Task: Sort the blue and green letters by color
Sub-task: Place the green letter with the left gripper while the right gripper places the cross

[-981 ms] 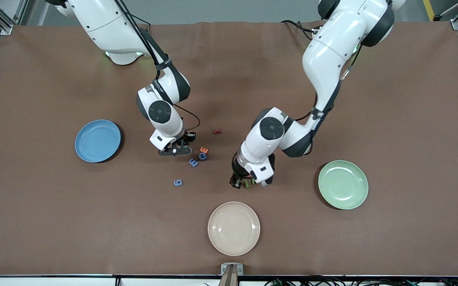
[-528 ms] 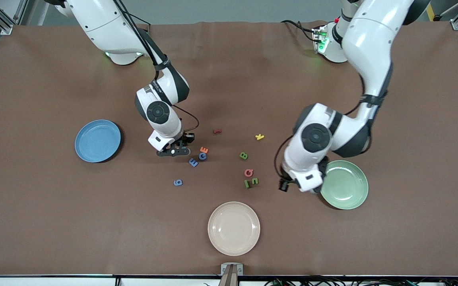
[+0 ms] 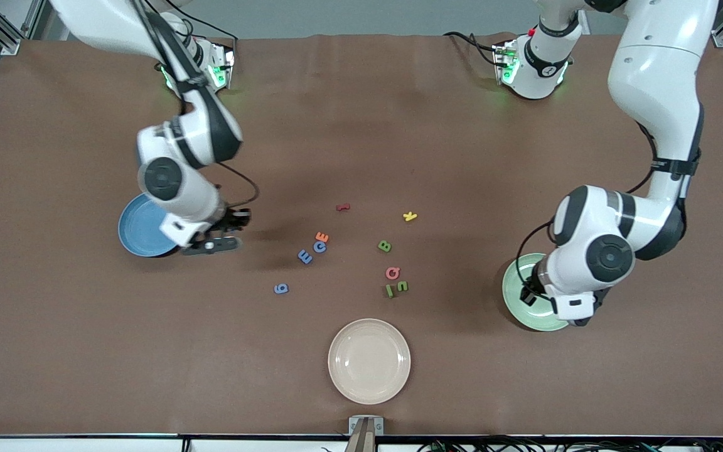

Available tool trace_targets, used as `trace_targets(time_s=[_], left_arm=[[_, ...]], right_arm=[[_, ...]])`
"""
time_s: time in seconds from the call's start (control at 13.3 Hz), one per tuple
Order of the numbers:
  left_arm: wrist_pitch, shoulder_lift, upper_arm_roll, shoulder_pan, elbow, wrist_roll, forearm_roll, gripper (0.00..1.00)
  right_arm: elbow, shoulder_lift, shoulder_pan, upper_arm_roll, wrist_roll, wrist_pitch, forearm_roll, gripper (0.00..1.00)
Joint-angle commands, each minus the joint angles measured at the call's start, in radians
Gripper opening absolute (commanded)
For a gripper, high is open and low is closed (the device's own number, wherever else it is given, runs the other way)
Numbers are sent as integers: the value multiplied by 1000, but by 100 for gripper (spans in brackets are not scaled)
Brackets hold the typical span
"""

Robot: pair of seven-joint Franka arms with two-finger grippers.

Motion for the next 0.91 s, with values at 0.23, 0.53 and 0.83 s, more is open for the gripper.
trace_targets(time_s=[0.23, 0.53, 0.83], left_arm=[[-1, -13, -6, 30, -54, 109, 98, 69], [-3, -33, -27, 7, -42, 74, 98, 100], [11, 16, -72, -146, 27, -195, 98, 94]], right_arm=[[-229, -106, -231, 19, -295, 131, -1, 13], [-363, -123, -327, 19, -409, 280, -1, 14], [-408, -117, -356, 19, -422, 326, -2, 16]])
